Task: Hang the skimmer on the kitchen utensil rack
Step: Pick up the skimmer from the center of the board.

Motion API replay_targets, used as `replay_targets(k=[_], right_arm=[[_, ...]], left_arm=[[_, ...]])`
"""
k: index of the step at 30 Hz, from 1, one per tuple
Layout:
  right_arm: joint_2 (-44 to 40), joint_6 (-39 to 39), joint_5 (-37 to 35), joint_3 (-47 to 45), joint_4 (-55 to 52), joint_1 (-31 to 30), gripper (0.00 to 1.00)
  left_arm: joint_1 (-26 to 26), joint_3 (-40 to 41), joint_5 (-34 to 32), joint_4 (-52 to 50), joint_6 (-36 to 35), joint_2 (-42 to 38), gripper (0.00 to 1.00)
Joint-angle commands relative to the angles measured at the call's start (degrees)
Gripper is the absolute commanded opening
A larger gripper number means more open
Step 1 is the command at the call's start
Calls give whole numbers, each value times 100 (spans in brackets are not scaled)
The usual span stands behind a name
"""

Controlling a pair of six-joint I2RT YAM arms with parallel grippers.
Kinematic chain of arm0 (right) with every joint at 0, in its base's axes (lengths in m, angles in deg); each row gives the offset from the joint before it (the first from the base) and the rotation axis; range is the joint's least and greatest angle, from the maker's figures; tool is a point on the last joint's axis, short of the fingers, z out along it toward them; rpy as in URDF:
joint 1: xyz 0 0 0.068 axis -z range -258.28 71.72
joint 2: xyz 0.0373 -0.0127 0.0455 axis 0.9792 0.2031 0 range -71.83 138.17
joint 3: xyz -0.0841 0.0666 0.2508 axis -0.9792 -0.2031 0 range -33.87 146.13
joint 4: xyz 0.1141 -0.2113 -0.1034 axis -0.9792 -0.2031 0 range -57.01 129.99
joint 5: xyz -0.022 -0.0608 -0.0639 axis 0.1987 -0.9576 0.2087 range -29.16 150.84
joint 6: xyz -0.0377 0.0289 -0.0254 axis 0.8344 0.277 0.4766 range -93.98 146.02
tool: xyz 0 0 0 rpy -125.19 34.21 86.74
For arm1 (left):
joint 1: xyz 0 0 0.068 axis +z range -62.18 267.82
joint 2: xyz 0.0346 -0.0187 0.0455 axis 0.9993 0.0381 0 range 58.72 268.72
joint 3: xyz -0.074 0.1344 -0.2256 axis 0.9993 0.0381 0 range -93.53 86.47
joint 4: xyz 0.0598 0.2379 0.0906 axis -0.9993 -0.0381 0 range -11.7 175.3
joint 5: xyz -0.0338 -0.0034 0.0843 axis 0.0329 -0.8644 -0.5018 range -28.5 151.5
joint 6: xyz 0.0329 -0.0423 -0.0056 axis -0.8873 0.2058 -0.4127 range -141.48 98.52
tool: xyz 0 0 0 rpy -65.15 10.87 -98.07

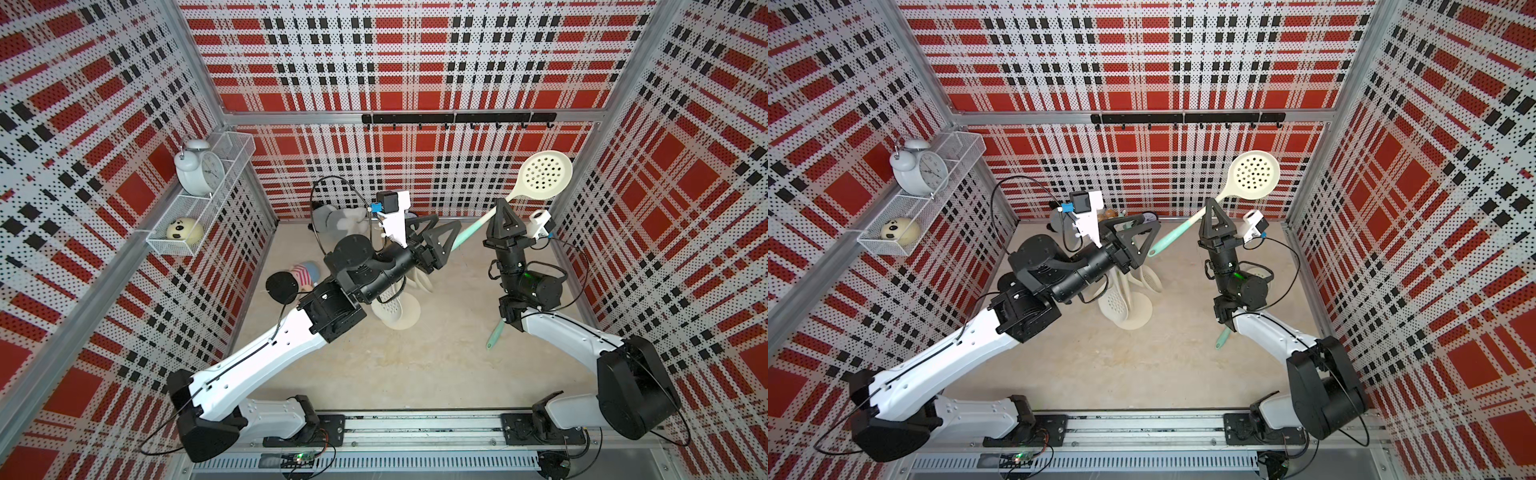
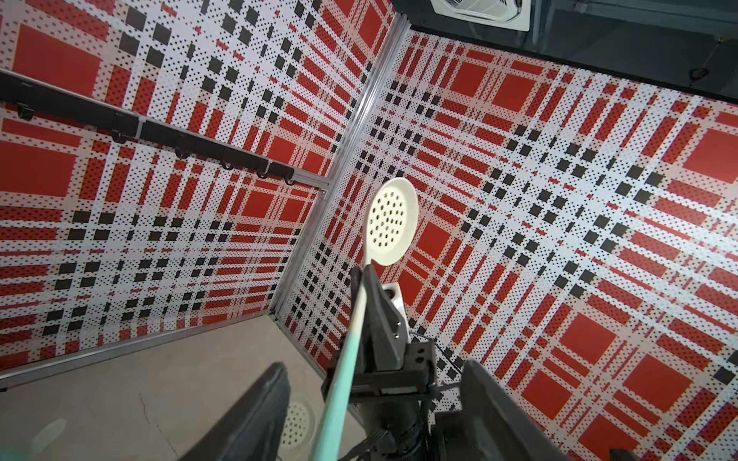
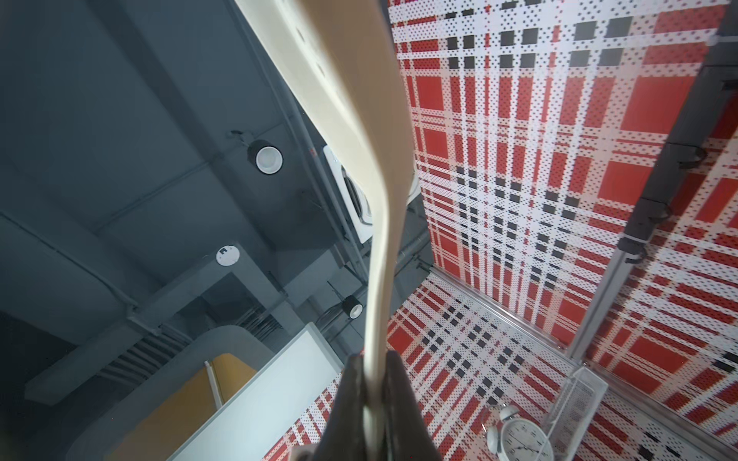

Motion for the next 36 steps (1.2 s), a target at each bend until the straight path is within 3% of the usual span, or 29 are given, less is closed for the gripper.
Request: replay_targets(k=[1,5,8,14,15,19,21,28,31,33,36], right_arm=[[-99,76,-75,240,364,-86,0],[-230,181,-93,338,221,-118,0],[-319,242,-111,364,151,-126,0],[-374,252,-137,340,159,-119,0],[-382,257,-146,347,164,-122,0],[-366,244,-183,378,216,-122,0],[-348,247,-164,425,217,-122,0],[-447,339,-161,296,165,-123,0],[-543,487,-91,130,62,-119,0],[-648,581,-52,-87,-16,-71,4],[-870,780,21,-561,-43,81,30]], left_arm=[[52,-135,696,230,392,191,72],[59,-51,882,464,531,325,71],[47,40,1148,688,647,400,63],[38,202,1252,860,727,398,34],[41,229,1269,873,733,389,34],[43,331,1376,892,756,379,54],[40,434,1399,948,802,352,54],[68,585,1268,1052,808,188,0],[184,586,1232,1016,763,64,0],[307,553,1260,917,721,-31,0],[489,491,1303,691,623,-174,0]])
